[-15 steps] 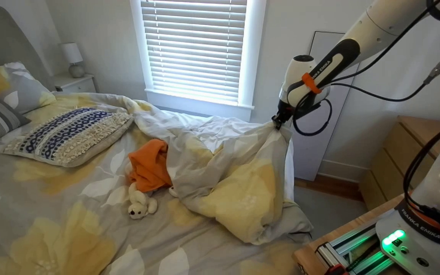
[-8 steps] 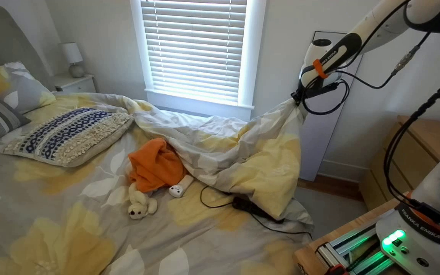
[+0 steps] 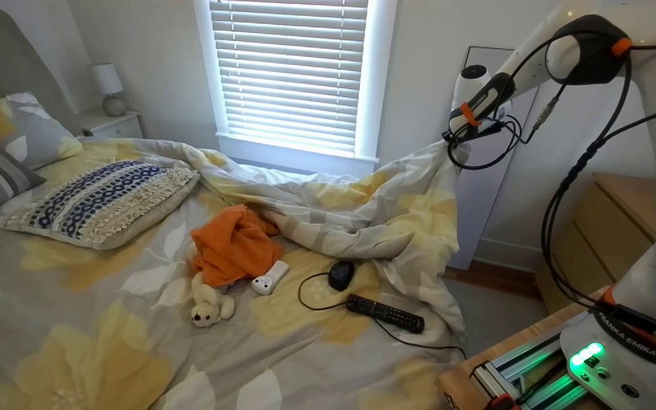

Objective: Pull the comforter over the right corner of the bed

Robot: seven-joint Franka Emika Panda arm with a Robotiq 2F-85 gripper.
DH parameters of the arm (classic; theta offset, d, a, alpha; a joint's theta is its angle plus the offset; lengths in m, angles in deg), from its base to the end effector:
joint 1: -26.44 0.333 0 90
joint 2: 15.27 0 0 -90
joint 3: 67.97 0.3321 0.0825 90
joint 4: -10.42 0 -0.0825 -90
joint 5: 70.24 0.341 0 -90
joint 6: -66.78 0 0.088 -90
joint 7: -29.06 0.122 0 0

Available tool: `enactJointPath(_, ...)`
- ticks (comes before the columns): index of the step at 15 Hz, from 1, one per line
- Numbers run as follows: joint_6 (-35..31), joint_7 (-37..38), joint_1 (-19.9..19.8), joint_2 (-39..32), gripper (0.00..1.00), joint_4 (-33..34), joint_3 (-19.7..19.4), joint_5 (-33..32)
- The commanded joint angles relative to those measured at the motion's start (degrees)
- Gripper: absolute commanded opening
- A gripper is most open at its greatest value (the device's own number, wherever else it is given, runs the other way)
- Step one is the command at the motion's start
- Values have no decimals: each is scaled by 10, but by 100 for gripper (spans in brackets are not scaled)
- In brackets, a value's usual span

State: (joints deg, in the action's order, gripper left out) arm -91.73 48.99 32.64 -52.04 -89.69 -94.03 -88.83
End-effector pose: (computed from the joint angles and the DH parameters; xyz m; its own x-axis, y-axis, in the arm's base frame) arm 0.6630 -0.1746 0.3072 0.8865 -0.1662 0.4319 -0.3323 -0.8782 0.3439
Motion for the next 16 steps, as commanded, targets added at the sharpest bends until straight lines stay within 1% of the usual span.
enactJointPath(1, 1, 4, -4, -7, 11, 10, 1, -4)
enactJointPath(4, 1, 10, 1, -12, 11, 16, -1, -4)
enactJointPath(5, -2, 25, 4, -29, 3, 35, -13, -6)
enactJointPath(8, -1, 69, -16, -96, 3, 126, -42, 6)
enactJointPath(10, 2, 92, -44, -142, 3, 194, -61, 23)
enactJointPath(13, 31, 129, -81, -200, 3, 283, -94, 48)
enactJointPath(16, 79, 177, -116, -262, 3, 368, -127, 67)
